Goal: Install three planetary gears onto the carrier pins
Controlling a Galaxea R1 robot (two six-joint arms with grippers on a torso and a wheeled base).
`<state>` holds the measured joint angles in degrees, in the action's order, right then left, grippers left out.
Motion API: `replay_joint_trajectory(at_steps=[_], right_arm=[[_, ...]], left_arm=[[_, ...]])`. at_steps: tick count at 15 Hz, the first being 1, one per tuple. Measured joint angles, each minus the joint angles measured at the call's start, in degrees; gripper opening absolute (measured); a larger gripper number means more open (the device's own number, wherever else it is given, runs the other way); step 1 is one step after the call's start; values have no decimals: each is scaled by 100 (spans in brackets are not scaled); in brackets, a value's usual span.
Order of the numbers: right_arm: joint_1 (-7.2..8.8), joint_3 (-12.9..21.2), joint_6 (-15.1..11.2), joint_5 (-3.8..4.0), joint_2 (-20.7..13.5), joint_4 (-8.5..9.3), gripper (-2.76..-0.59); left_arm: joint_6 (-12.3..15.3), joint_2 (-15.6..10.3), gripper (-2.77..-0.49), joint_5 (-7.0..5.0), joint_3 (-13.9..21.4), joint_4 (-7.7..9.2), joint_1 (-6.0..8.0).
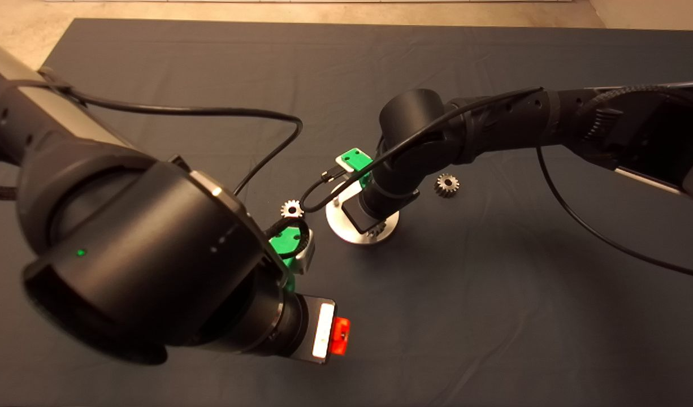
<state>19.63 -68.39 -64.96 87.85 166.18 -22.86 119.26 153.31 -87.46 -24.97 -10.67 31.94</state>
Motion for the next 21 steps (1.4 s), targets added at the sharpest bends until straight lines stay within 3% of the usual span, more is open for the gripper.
replay_joint_trajectory(at_steps=[7,11,21], right_arm=[[-51,30,1,-2,-33,-12,-226],[-75,34,11,-6,-80,-161,-226],[-79,73,44,2,-94,-320,-226]], left_arm=[[-2,-5,-49,0,35,0,2],[-1,-17,-49,-2,41,-2,2],[-2,-17,-49,-2,74,-2,2]])
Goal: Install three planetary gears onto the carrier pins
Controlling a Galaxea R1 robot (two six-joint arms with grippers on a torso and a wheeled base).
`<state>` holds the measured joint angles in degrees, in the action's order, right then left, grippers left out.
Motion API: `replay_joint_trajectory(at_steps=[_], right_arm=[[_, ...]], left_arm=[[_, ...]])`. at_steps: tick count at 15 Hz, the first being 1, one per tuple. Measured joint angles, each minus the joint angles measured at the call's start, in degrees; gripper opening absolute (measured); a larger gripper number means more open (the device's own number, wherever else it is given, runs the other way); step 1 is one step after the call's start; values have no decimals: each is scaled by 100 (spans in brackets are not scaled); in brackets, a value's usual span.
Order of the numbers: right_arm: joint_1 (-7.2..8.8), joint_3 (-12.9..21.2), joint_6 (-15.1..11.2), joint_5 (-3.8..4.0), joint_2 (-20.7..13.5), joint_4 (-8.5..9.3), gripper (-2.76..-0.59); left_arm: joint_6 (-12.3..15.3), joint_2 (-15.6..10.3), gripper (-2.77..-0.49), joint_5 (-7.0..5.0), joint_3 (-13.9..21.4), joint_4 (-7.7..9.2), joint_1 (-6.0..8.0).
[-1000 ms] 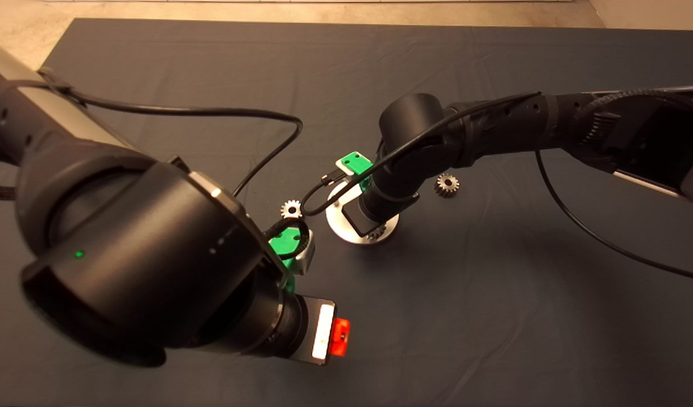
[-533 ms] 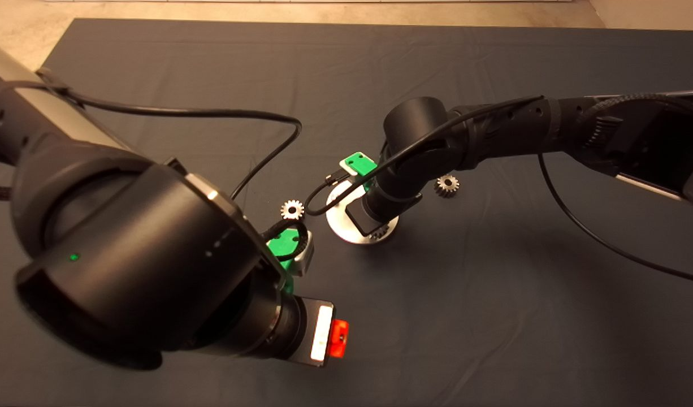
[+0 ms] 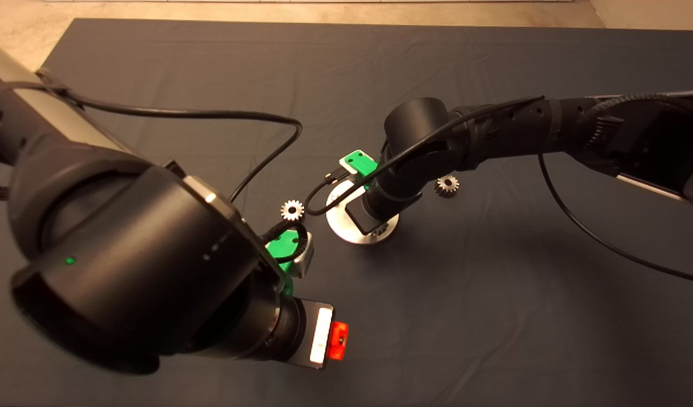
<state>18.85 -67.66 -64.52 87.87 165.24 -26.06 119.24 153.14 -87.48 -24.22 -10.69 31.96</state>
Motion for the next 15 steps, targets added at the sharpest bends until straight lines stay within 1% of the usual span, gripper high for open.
replay_joint_trajectory(at_steps=[4,7,10,15], right_arm=[[-27,52,-2,11,-2,-52,-226],[-30,66,-5,11,-2,-59,-226],[-60,131,-5,37,-2,-94,-226],[-66,140,-7,46,-2,-100,-226]], left_arm=[[1,0,-49,2,0,2,0],[0,0,-49,2,0,1,0],[0,0,-49,2,0,2,0],[2,0,-49,0,0,-1,0]])
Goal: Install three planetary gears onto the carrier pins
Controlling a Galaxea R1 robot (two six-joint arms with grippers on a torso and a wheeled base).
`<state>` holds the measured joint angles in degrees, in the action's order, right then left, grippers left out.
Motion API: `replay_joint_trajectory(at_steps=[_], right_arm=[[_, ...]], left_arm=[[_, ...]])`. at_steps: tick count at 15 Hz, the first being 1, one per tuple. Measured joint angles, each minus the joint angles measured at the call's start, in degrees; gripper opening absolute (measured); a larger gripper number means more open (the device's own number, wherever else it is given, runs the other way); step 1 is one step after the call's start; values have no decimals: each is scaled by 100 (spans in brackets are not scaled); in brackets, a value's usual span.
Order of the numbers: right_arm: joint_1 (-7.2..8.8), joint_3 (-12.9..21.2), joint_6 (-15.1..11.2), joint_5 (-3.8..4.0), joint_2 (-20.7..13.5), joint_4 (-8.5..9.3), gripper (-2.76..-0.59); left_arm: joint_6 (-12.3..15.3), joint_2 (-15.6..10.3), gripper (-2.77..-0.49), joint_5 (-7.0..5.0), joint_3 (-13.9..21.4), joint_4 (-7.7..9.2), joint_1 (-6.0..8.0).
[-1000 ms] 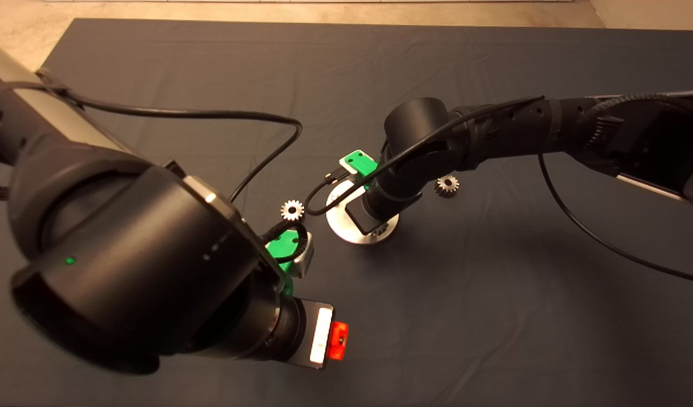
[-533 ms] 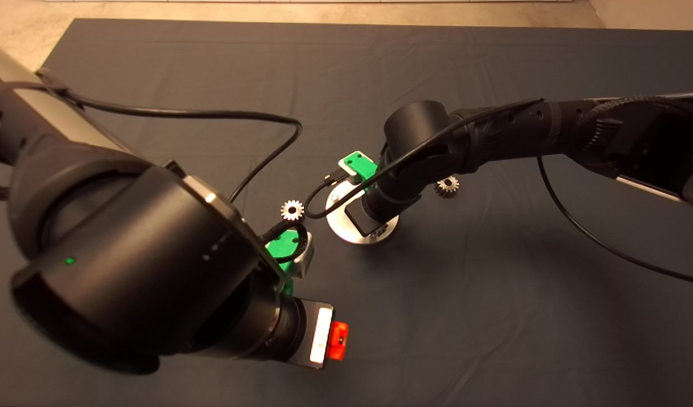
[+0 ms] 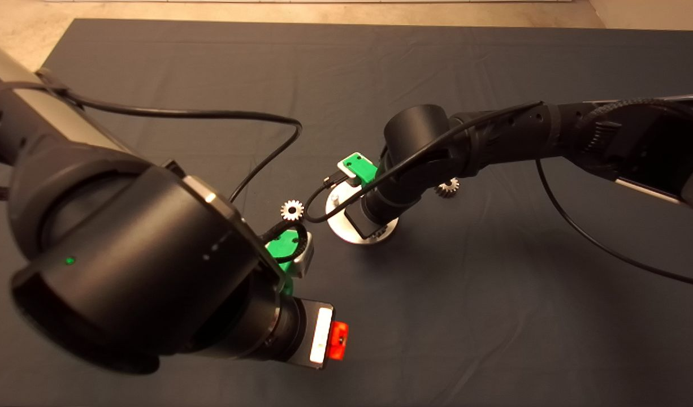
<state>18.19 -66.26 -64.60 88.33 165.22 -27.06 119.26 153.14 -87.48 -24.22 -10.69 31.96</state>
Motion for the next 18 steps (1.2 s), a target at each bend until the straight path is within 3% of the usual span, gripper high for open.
replay_joint_trajectory(at_steps=[5,10,18], right_arm=[[-105,9,-9,-7,-2,-35,-207],[-105,13,-17,-5,-2,-35,-204],[-92,107,-21,-57,-50,-33,-162]], left_arm=[[0,0,-49,2,0,0,0],[-1,0,-49,0,0,0,-2],[-2,0,-49,0,0,0,0]])
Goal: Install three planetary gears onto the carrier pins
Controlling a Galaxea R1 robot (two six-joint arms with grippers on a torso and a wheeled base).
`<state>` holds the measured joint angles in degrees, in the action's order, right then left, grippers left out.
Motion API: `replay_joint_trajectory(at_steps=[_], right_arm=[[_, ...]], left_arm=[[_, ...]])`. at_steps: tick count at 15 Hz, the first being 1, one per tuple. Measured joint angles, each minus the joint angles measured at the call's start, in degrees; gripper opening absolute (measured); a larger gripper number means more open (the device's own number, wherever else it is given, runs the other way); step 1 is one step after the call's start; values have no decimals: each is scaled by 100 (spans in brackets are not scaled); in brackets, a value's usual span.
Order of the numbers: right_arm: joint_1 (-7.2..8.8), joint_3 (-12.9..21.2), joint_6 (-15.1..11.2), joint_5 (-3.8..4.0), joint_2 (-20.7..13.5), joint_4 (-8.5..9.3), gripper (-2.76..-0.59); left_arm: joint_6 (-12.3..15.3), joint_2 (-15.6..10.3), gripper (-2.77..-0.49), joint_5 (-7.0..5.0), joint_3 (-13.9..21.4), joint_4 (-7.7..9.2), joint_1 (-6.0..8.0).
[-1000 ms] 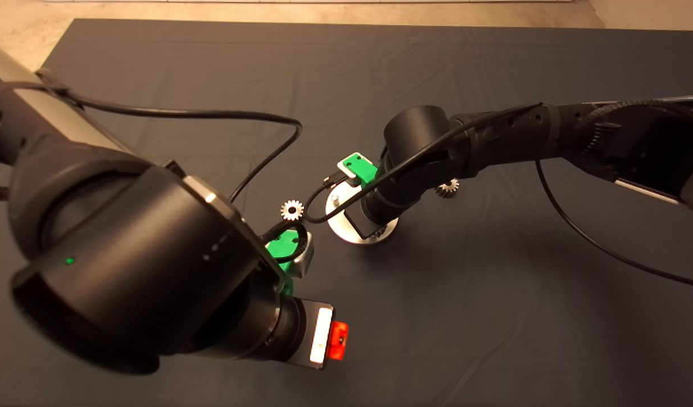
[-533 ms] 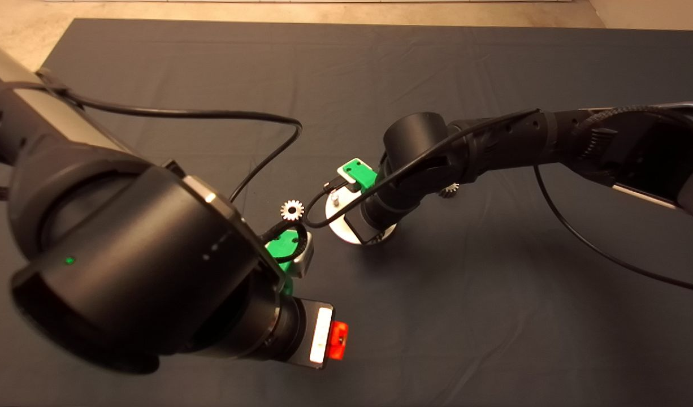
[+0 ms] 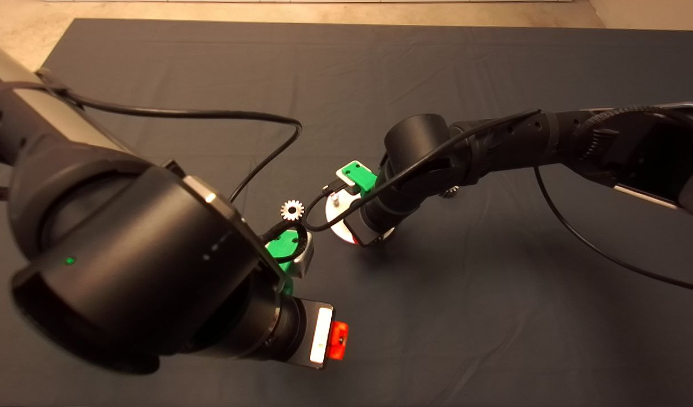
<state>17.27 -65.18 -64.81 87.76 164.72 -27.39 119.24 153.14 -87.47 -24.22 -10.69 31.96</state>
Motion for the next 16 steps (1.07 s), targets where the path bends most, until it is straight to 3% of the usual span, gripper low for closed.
replay_joint_trajectory(at_steps=[2,6,8,12,16], right_arm=[[114,0,1,6,-17,0,-156],[551,5,6,-9,-79,24,-134],[660,30,6,-13,-277,57,-133],[718,61,8,-46,-1087,155,-133],[740,-2,85,38,-1884,171,-133]], left_arm=[[0,0,-49,1,0,0,-2],[0,0,-49,-1,0,0,0],[0,1,-49,-1,0,0,0],[0,0,-49,-1,16,0,0],[2,4,-49,4,83,0,-2]])
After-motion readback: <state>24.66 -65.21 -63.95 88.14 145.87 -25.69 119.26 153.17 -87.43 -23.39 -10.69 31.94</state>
